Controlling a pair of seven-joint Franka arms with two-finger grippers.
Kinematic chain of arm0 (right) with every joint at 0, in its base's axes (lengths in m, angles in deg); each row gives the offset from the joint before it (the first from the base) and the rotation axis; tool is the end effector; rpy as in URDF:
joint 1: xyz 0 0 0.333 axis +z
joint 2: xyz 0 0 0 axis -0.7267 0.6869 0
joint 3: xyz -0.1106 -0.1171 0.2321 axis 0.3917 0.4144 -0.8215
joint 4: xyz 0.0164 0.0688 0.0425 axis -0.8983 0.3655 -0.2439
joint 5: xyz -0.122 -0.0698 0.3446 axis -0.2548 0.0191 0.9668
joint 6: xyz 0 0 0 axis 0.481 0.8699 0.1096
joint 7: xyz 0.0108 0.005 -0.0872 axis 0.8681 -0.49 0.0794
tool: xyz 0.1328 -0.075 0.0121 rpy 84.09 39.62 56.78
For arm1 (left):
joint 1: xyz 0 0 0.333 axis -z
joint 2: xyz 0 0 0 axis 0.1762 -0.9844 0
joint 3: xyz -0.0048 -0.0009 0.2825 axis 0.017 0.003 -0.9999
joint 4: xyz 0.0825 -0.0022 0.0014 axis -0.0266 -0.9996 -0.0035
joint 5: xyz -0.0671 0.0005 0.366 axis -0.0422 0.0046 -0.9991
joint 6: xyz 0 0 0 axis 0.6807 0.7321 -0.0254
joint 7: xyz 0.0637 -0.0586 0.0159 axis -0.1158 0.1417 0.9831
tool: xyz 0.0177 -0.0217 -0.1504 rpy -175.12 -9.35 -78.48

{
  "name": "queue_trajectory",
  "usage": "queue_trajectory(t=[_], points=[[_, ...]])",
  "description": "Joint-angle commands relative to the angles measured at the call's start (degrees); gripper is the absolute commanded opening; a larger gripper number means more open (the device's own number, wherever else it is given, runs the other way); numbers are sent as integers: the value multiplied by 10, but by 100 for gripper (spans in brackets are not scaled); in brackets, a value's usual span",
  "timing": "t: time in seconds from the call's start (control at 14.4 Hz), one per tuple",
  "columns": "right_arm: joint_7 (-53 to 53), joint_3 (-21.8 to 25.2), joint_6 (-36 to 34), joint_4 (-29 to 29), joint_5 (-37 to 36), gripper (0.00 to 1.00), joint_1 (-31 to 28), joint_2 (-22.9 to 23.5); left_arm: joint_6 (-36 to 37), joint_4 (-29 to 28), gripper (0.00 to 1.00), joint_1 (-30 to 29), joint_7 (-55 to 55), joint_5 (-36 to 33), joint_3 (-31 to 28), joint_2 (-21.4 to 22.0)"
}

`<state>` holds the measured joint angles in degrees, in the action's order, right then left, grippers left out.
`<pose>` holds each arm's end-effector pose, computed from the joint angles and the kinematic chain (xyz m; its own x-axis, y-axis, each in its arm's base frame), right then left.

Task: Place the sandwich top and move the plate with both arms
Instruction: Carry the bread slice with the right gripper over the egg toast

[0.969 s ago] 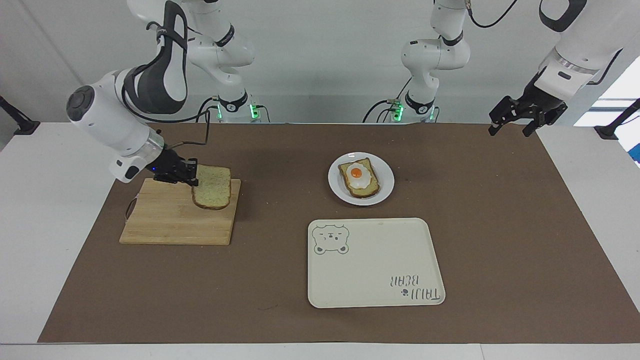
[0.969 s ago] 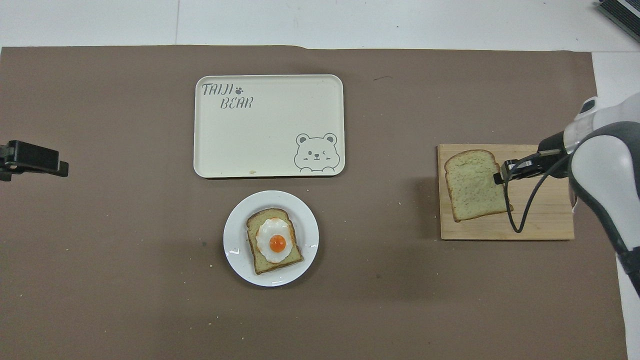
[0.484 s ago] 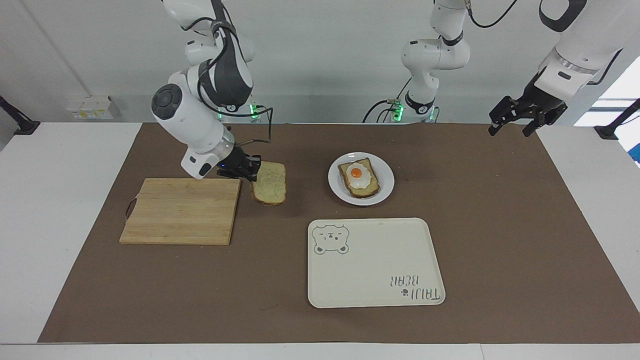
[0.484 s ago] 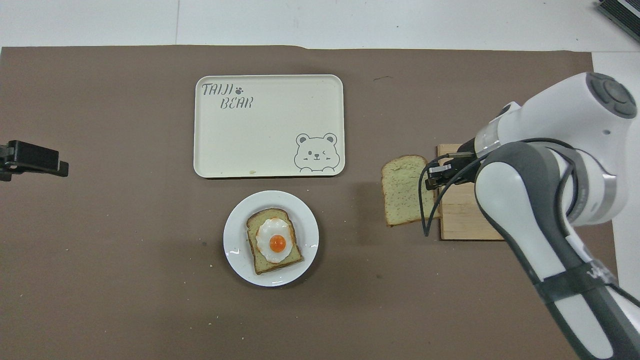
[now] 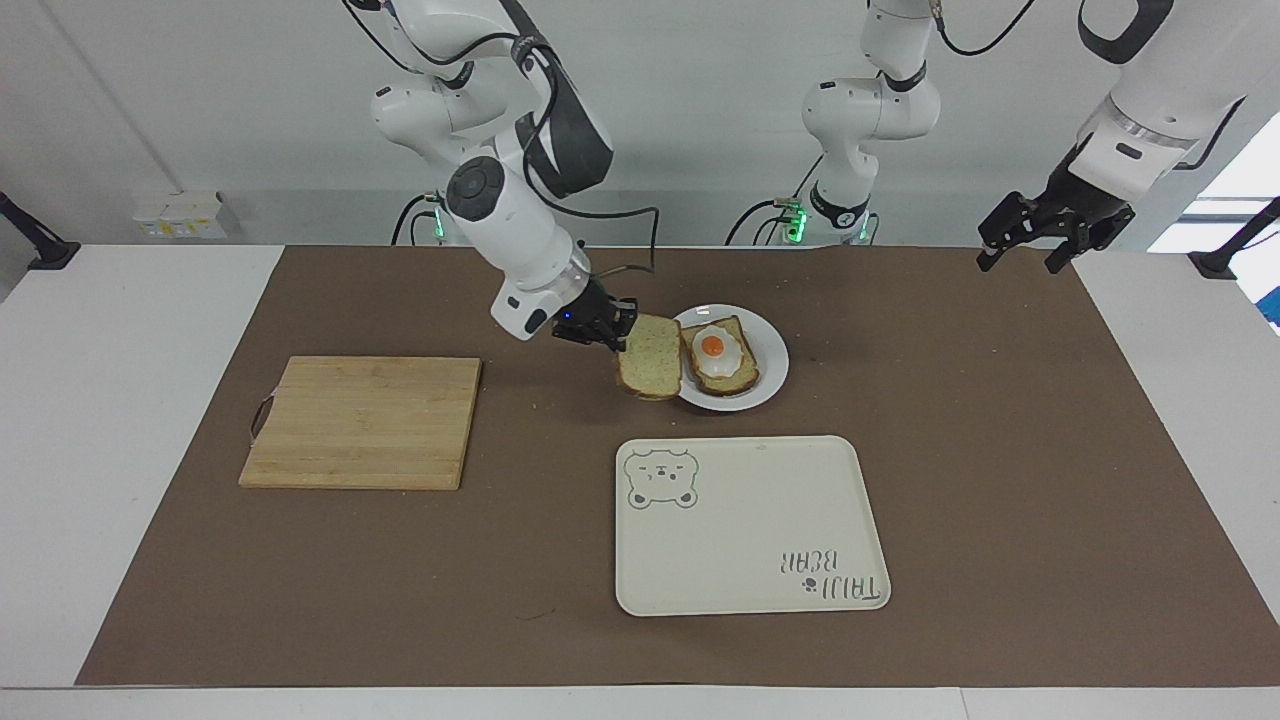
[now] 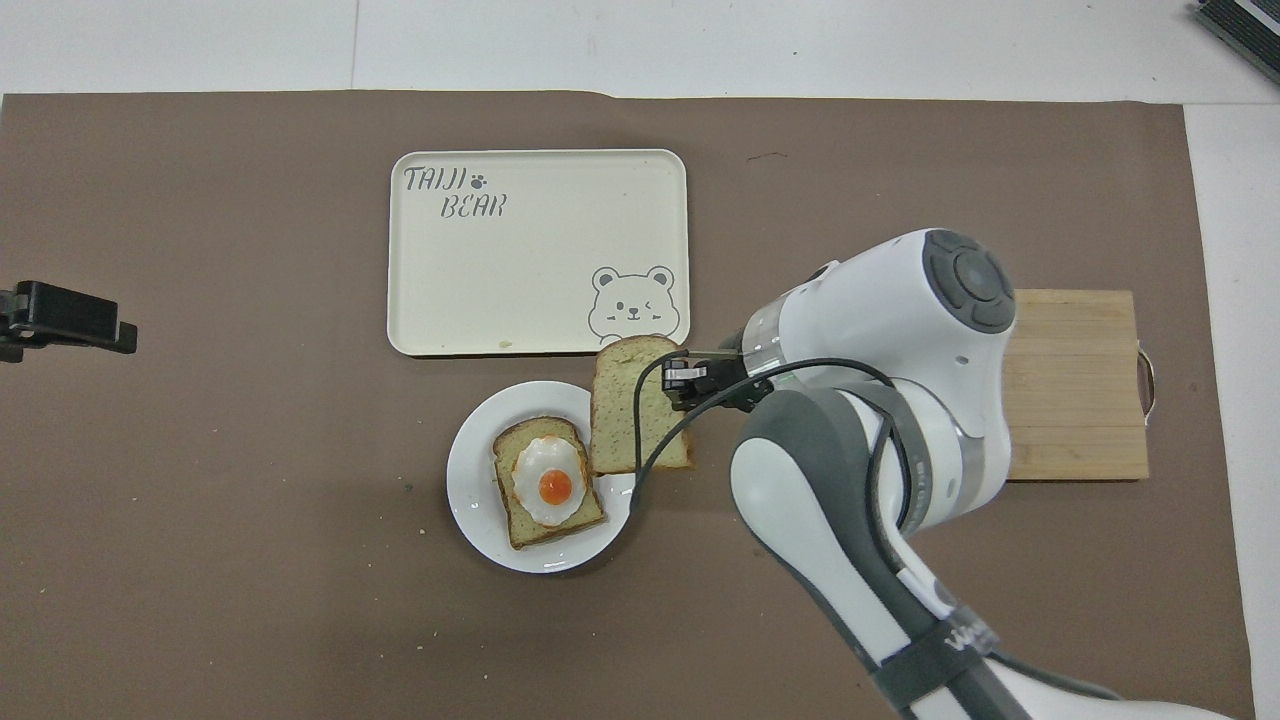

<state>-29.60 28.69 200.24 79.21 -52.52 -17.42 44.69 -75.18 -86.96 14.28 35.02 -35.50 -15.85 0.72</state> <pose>0.5118 0.2984 0.3683 0.9929 -0.0160 -0.1181 -0.0638 -0.9084 -0.4131 0.5200 -0.0153 0.5551 0.9998 -0.0085 -0.0181 -0.0065 -0.9944 0.1054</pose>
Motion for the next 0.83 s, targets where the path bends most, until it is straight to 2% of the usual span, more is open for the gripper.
queue_trajectory(t=[0.0, 0.35, 0.48, 0.76], points=[[6, 3, 33, 10, 30, 0, 27, 1, 8, -4, 100, -4, -4, 5, 1, 8], [15, 3, 72, 22, 42, 0, 92, 18, 8, -4, 100, -4, -4, 5, 1, 8], [14, 3, 122, 47, 46, 0, 123, 25, 8, -4, 100, -4, -4, 5, 1, 9], [4, 3, 160, 53, 46, 0, 138, 48, 8, -4, 100, -4, -4, 5, 2, 9]])
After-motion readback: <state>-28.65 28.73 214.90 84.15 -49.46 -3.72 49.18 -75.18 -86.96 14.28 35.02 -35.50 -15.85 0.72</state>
